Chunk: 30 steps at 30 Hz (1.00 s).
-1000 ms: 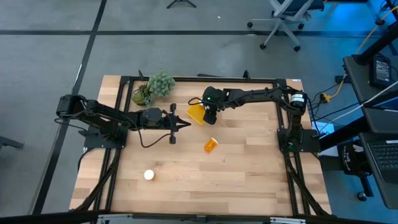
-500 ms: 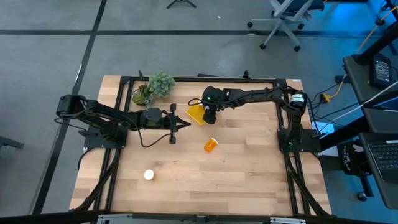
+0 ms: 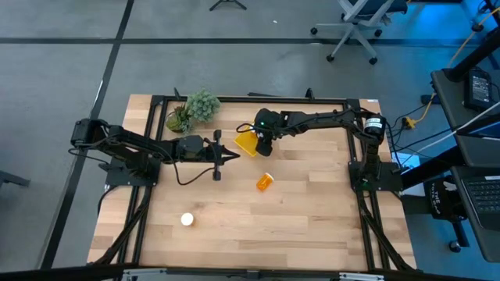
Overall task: Pick and place pill bottles into a basket
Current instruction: Put the orange pill bottle into the yellow bin
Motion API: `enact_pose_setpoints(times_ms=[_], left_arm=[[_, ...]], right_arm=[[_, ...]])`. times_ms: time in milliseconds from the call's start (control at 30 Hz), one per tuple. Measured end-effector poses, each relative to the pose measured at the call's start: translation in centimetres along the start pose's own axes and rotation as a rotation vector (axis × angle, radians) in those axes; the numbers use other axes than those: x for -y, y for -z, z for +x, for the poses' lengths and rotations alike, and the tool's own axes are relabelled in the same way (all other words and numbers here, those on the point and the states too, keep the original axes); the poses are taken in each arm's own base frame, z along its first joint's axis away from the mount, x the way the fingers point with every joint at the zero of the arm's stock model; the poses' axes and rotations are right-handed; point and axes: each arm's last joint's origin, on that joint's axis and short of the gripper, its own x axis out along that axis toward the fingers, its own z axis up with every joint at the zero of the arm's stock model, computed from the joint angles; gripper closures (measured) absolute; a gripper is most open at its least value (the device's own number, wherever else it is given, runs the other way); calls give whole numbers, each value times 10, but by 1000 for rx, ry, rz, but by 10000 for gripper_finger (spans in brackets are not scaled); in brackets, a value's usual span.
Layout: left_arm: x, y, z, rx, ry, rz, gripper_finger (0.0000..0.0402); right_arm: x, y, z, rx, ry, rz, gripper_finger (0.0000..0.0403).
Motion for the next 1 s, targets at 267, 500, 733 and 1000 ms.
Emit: enact_pose_setpoints(times_ms=[267,500,733,1000], left_arm=[[0,0,0,0,0,0,396],[0,0,0,0,0,0,393],[0,0,0,0,0,-3,399],[0,0,0,0,0,-3,392]], right_arm=[[2,-6,-17,43,4,4,187],[2,-4,-17,20,4,5,187],[2,-4,-17,18,7,23,187],[2,-3,-17,14,8,5,187]])
